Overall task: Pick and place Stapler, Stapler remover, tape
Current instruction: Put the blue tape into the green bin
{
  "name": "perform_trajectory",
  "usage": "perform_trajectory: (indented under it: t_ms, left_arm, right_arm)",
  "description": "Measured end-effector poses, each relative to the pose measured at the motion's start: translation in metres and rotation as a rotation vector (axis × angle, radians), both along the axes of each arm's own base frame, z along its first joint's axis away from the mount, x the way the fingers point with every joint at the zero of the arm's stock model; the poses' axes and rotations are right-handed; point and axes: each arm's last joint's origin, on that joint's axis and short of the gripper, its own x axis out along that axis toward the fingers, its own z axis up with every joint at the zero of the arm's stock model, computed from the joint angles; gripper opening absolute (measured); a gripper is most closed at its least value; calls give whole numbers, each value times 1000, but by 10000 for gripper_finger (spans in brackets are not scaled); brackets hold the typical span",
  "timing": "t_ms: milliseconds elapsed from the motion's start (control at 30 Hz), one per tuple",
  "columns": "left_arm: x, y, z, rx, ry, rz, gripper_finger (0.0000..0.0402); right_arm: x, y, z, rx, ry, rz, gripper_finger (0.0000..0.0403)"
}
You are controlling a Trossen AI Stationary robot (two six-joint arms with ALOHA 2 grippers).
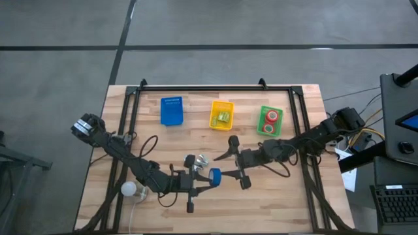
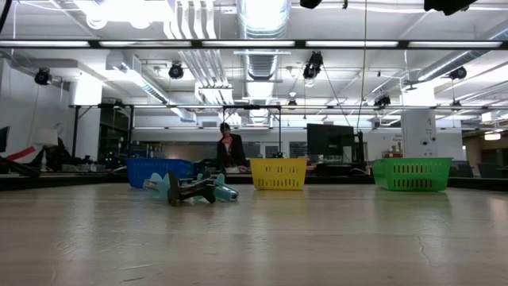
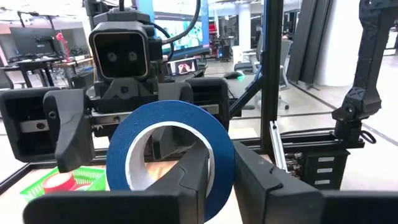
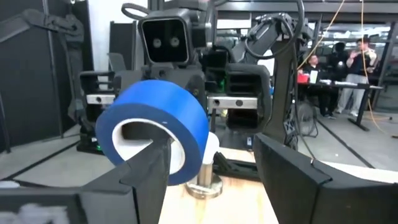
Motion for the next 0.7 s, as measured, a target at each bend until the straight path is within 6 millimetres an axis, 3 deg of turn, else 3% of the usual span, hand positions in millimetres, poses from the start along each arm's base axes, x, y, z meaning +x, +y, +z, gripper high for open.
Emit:
perform_trajectory:
  t_ms: [333,700]
  left_arm:
    - [2,3,0,3,3,10,63]
    - [2,3,-1,11,13,14,73]
  right_arm:
    - [0,0,2,-7,-23,1,169]
    - [0,0,2,-35,-24,-2,65]
